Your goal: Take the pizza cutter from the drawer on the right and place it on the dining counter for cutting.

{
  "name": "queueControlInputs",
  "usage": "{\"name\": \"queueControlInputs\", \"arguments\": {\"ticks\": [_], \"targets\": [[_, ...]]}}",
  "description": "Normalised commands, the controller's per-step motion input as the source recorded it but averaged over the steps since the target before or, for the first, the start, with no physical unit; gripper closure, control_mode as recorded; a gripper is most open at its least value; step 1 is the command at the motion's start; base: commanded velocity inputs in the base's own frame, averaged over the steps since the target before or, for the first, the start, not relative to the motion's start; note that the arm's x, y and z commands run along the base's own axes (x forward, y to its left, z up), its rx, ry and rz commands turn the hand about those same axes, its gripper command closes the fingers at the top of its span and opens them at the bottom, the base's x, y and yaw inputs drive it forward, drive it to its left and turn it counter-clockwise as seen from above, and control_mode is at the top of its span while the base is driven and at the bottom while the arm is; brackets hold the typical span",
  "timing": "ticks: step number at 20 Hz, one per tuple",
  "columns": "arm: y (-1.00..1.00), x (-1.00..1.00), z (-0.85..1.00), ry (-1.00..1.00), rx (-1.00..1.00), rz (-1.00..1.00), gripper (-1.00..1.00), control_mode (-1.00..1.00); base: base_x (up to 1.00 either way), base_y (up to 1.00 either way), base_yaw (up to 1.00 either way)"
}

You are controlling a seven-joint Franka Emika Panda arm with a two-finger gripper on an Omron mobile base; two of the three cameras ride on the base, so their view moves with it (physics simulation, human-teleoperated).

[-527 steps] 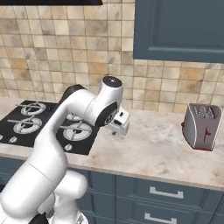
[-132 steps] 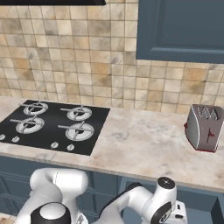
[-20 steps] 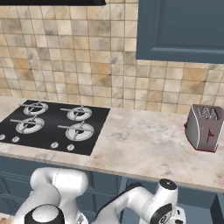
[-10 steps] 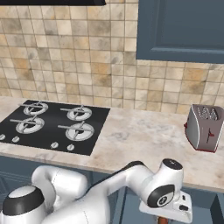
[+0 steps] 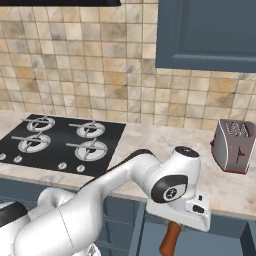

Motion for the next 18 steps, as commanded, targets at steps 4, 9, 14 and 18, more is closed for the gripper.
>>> {"name": "queueControlInputs", "arguments": {"ticks": [4,9,14,18], "targets": [[0.71,0.05,1.00,0.00,-0.01,-0.09,1.00,-1.00,0.00,0.00,0.00],[0.97,0.48,0.88,0.00,-0.03,-0.09,1.00,-1.00,0.00,0.00,0.00],[0.95,0.58,0.60,0.00,-0.04,-0.02,1.00,-1.00,0.00,0.00,0.00],[1.00,0.47,0.25,0.00,-0.09,0.00,1.00,-1.00,0.00,0.00,0.00]]}}
